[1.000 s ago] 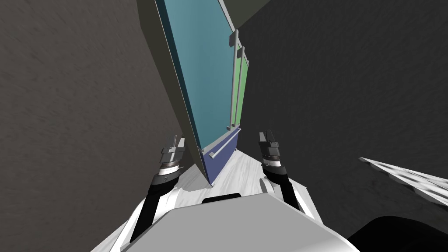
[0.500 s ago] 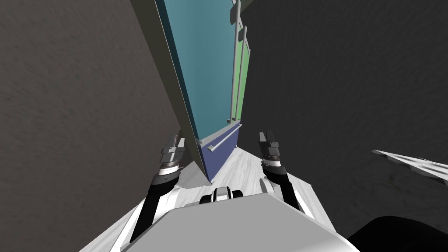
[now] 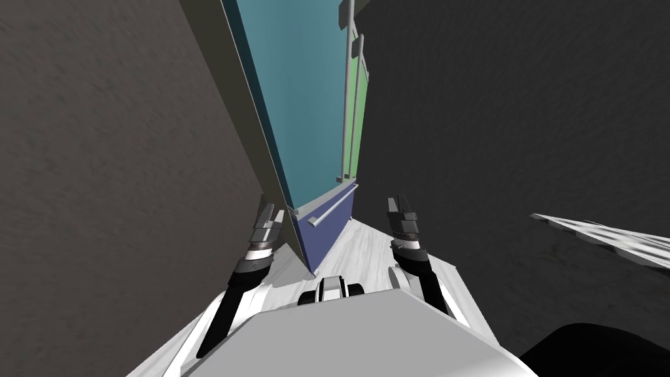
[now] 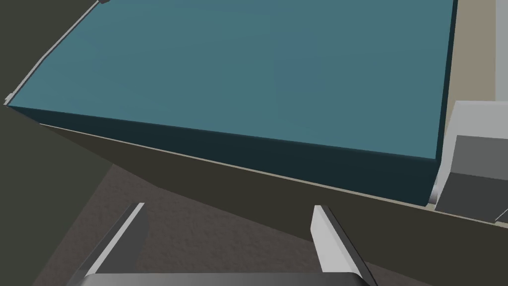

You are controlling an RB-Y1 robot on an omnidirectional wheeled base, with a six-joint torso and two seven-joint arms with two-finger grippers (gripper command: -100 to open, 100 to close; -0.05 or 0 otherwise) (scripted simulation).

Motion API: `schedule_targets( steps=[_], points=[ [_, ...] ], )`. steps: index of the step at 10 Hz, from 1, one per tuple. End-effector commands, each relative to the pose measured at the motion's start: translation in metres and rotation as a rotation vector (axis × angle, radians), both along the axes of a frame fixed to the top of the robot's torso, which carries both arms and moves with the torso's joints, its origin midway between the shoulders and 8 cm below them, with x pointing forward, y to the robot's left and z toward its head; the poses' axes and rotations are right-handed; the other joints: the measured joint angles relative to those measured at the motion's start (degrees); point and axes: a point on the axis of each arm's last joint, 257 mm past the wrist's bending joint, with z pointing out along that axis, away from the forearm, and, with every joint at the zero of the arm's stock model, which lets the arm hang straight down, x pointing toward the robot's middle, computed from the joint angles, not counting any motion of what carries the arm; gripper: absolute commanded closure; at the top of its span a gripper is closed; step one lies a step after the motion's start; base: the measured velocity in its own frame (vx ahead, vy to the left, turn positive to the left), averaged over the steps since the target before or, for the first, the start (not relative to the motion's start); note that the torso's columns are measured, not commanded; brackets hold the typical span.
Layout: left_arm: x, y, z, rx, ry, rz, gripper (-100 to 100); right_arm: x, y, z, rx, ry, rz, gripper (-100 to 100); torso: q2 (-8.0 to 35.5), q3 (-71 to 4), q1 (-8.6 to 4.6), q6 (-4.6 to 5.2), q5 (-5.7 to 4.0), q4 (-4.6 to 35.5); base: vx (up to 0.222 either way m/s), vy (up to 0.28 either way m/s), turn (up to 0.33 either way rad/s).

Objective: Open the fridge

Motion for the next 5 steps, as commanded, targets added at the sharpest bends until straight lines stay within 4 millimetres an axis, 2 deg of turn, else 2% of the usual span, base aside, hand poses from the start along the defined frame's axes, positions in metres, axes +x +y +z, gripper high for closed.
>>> schedule_targets(
  steps=[1, 5],
  points=[
    [0.010, -0.006, -0.017, 0.005, 0.062, -0.016, -100, 0.000, 0.000, 0.000, 0.000, 0.000, 0.000, 0, 0.01, 0.01, -0.03, 0.01, -0.01, 0.01, 0.013, 0.034, -0.109],
    [0.022, -0.016, -0.045, 0.014, 0.157, -0.037, -100, 0.000, 0.000, 0.000, 0.000, 0.000, 0.000, 0, 0.00, -0.01, -0.01, 0.01, 0.00, 0.00, 0.014, 0.038, -0.118]
  ],
)
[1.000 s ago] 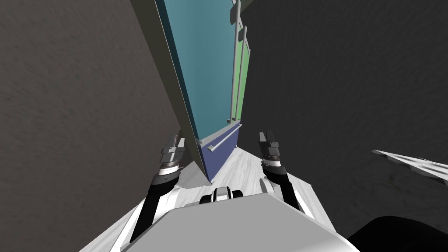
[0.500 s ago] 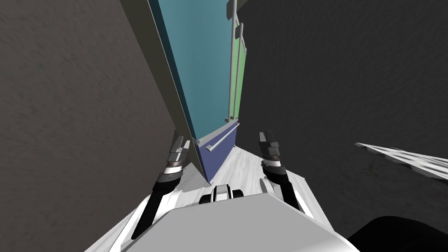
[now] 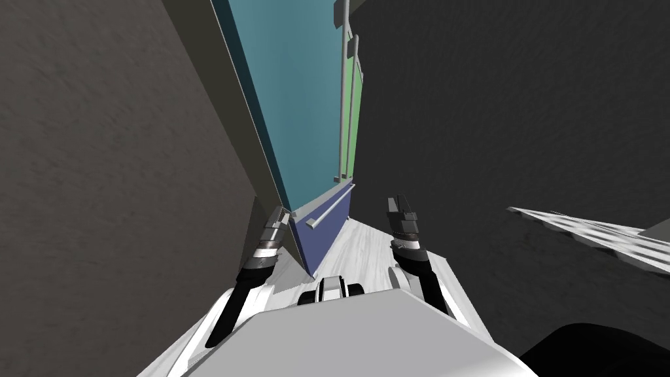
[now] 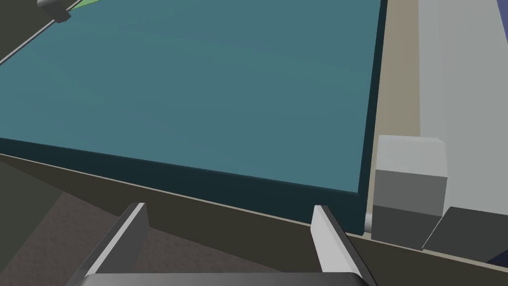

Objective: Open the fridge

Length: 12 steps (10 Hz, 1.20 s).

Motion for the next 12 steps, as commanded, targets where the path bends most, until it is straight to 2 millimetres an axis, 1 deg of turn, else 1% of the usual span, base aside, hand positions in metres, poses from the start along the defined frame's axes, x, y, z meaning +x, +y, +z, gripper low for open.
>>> schedule_targets(
  steps=[1, 4, 5, 8, 11, 12],
  points=[
    [0.007, -0.007, -0.019, 0.006, 0.064, -0.012, -100, 0.000, 0.000, 0.000, 0.000, 0.000, 0.000, 0, 0.02, 0.01, -0.01, 0.00, 0.00, 0.00, 0.011, 0.035, -0.105],
    [0.014, -0.013, -0.039, 0.013, 0.128, -0.024, -100, 0.000, 0.000, 0.000, 0.000, 0.000, 0.000, 0, 0.01, 0.01, -0.02, 0.00, 0.00, 0.00, 0.012, 0.032, -0.100],
    [0.017, -0.017, -0.052, 0.019, 0.168, -0.031, -100, 0.000, 0.000, 0.000, 0.000, 0.000, 0.000, 0, 0.00, 0.00, -0.01, 0.00, 0.00, 0.00, 0.021, 0.042, -0.153],
    [0.021, -0.022, -0.071, 0.036, 0.224, -0.042, -100, 0.000, 0.000, 0.000, 0.000, 0.000, 0.000, 0, -0.28, -0.17, -0.01, 0.06, 0.03, -0.13, 0.004, 0.039, -0.103],
    [0.025, -0.030, -0.113, 0.089, 0.347, -0.066, -100, 0.000, 0.000, 0.000, 0.000, 0.000, 0.000, 0, -0.32, -0.20, 0.08, 0.06, 0.04, -0.11, 0.014, 0.048, -0.183],
    [0.025, -0.031, -0.122, 0.099, 0.371, -0.069, -100, 0.000, 0.000, 0.000, 0.000, 0.000, 0.000, 0, -0.20, -0.13, 0.10, 0.00, 0.03, -0.07, 0.016, 0.061, -0.127]
  ],
)
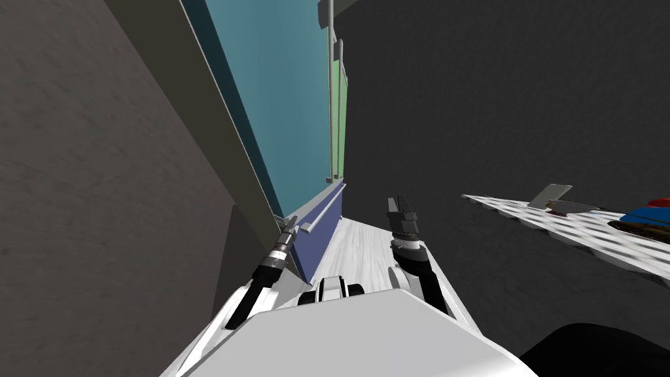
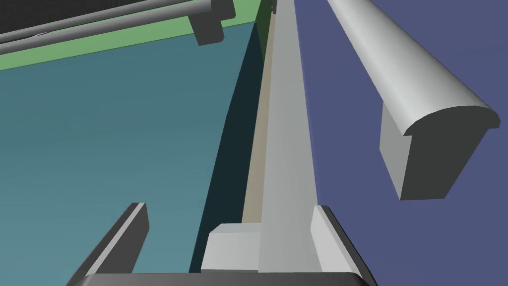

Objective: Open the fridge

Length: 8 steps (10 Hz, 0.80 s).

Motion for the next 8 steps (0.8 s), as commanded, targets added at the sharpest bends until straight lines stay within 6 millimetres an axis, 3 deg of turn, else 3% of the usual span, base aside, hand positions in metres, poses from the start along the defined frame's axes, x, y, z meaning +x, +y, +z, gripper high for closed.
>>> schedule_targets(
  steps=[1, 8],
  points=[
    [0.000, -0.005, -0.026, 0.033, 0.078, -0.013, -100, 0.000, 0.000, 0.000, 0.000, 0.000, 0.000, 0, 0.17, 0.10, -0.07, -0.01, -0.02, 0.06, 0.010, 0.054, -0.109],
    [-0.005, -0.009, -0.092, 0.113, 0.259, -0.030, -100, 0.000, 0.000, 0.000, 0.000, 0.000, 0.000, 0, 0.17, 0.11, -0.09, -0.01, -0.03, 0.06, 0.006, 0.039, -0.120]
  ],
)
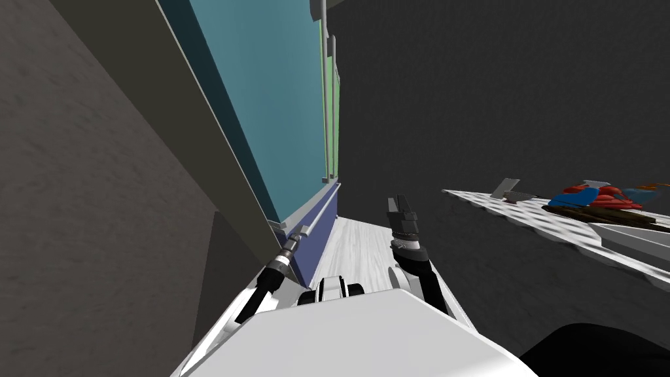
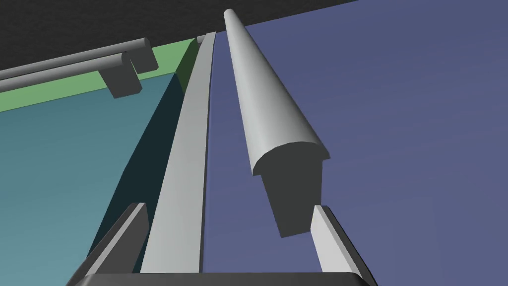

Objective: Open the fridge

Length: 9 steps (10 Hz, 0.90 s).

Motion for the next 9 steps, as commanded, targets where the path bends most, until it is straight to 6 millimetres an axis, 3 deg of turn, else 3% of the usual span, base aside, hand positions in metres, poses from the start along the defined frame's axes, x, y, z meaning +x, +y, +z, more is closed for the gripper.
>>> schedule_targets(
  steps=[1, 3, 5, 6, 9],
  points=[
    [-0.004, 0.000, -0.021, 0.032, 0.063, -0.004, -100, 0.000, 0.000, 0.000, 0.000, 0.000, 0.000, 0, 0.04, 0.02, -0.02, 0.00, -0.01, 0.01, 0.002, 0.033, -0.114],
    [-0.008, 0.001, -0.041, 0.063, 0.118, -0.008, -100, 0.000, 0.000, 0.000, 0.000, 0.000, 0.000, 0, 0.03, 0.02, 0.03, 0.01, 0.00, 0.01, 0.004, 0.048, -0.123],
    [-0.008, 0.001, -0.036, 0.055, 0.106, -0.007, -100, 0.000, 0.000, 0.000, 0.000, 0.000, 0.000, 0, 0.04, 0.02, -0.09, -0.01, -0.02, 0.01, 0.000, 0.013, -0.007],
    [-0.008, 0.001, -0.036, 0.055, 0.105, -0.007, 100, 0.000, 0.000, 0.000, 0.000, 0.000, 0.000, 0, 0.04, 0.02, -0.11, 0.00, -0.04, 0.01, 0.000, 0.000, 0.000],
    [-0.011, -0.004, -0.033, 0.054, 0.105, -0.011, 100, 0.000, 0.000, 0.000, 0.000, 0.000, 0.000, 0, -0.08, 0.00, -0.34, 0.07, -0.02, -0.19, -0.039, -0.127, 0.014]
  ],
)
